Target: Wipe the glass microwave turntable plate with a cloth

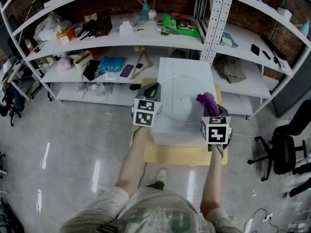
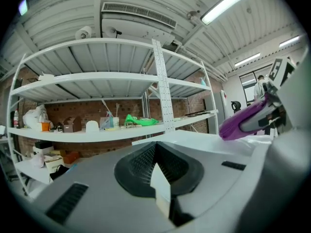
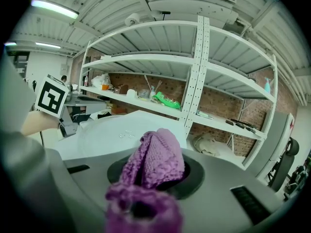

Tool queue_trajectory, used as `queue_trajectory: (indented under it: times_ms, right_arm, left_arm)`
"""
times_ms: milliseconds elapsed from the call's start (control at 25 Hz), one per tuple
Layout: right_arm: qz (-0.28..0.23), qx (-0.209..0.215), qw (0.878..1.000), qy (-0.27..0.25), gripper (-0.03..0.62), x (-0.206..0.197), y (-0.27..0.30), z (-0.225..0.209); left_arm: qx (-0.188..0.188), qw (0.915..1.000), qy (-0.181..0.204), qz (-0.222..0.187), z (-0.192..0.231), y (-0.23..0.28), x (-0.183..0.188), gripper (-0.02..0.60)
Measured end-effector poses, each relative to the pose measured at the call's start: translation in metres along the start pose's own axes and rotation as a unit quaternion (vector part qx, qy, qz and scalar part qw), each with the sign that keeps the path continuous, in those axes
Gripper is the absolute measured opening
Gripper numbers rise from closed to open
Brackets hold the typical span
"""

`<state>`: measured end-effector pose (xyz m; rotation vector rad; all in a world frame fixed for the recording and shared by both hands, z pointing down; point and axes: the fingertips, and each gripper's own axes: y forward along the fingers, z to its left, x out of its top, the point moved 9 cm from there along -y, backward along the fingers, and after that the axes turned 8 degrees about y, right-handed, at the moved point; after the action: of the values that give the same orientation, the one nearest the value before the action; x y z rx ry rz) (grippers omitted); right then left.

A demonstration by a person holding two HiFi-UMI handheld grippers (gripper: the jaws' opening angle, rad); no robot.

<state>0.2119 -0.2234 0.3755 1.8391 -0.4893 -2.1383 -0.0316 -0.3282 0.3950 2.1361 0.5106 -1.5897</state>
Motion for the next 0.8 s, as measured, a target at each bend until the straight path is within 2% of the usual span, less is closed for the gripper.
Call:
queue_trajectory:
  times_ms: [120,200,280,360,480,680,800]
  right_arm:
    - [-0.043,0.019,0.999,0.019,0.054,0.007,-0.014,0.006]
    - [-0.087,0.053,0.993,0.059,0.054,0.006,-0.032,0.013]
    - [-0.127,0.091,0.981,0.114,0.054,-0.004,-0.056,0.018]
    - [-0.158,0.108,0.967,0.168,0.054,-0.014,-0.078,0.015]
    - [-0.187,0.101,0.955,0.208,0.054,-0.029,-0.109,0.008]
    - [-0.197,0.052,0.959,0.198,0.054,-0.055,-0.155,0.008]
    - [-0.198,0.053,0.956,0.211,0.054,-0.071,-0.171,0.011]
  left_arm:
    - [-0.001,0.9992,-0.006,-0.039,-0.007,-0.023,0.02,0.0]
    - [-0.012,0.997,-0.026,-0.072,-0.021,-0.051,0.029,0.0]
    - [-0.025,0.9939,-0.047,-0.096,-0.039,-0.084,0.031,0.001]
    - [-0.035,0.9921,-0.057,-0.106,-0.051,-0.108,0.03,0.001]
    - [-0.039,0.9921,-0.055,-0.106,-0.055,-0.131,0.029,0.0]
    - [-0.024,0.9929,-0.068,-0.095,-0.059,-0.176,0.023,0.001]
    - [-0.022,0.9945,-0.071,-0.075,-0.067,-0.197,0.012,0.0]
